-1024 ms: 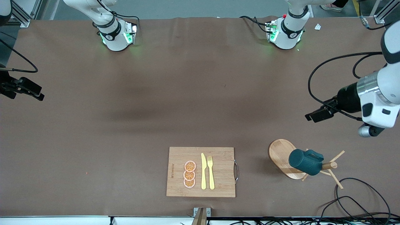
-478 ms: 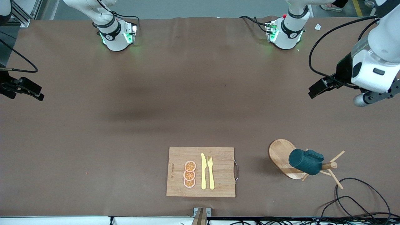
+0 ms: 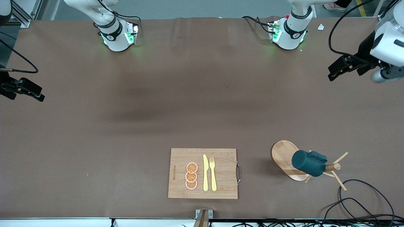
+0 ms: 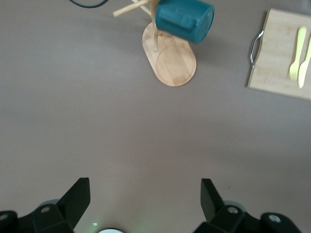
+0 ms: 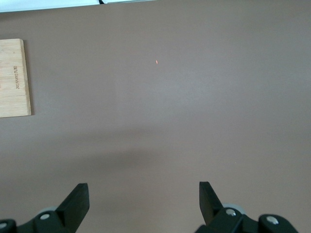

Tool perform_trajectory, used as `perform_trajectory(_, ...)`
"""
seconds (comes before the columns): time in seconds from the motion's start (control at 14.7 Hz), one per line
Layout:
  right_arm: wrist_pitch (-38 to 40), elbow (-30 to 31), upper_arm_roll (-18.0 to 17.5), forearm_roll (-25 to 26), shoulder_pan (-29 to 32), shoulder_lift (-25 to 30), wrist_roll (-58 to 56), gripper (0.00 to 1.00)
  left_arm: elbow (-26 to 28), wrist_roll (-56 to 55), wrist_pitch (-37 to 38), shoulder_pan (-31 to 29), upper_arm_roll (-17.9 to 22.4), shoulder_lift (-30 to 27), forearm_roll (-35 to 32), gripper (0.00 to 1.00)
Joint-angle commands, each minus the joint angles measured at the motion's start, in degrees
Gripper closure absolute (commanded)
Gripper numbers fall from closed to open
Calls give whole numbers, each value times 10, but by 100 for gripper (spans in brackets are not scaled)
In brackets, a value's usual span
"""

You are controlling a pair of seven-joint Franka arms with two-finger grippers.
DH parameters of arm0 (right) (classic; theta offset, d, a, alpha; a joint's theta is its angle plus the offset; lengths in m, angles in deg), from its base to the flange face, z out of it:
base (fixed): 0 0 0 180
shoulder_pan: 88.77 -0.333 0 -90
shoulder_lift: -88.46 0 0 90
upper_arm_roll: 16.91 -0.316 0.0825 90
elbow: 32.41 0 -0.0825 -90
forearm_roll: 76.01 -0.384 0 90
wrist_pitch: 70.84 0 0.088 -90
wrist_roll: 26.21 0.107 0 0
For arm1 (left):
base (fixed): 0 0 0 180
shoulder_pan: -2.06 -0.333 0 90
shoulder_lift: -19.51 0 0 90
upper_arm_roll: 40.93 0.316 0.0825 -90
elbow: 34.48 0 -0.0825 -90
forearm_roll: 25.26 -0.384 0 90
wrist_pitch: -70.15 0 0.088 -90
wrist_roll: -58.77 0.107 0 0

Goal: Pass cup and hang on rack

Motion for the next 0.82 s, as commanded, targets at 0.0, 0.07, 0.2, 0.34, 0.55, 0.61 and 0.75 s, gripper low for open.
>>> perform_trajectory(0.0,1,13,-3,12,-1,17,-2,0,68,77,-18,-4,7,-55,-1,0)
perform_trajectory(0.07,1,12,-3,12,-1,18,-2,0,78,95,-17,-2,17,-64,-1,0)
perform_trajectory(0.2,1,12,-3,12,-1,18,-2,0,98,115,-15,10,34,-79,-1,0)
perform_trajectory(0.34,1,12,-2,12,0,21,-2,0,97,119,-4,28,52,-84,-1,0)
perform_trajectory(0.55,1,12,-2,12,1,23,-3,0,94,120,4,61,100,-87,0,0)
perform_trajectory(0.61,2,12,-2,12,1,23,-2,0,91,122,4,62,101,-85,0,0)
perform_trajectory(0.75,1,12,-3,12,0,23,-3,0,86,122,4,62,101,-79,10,0)
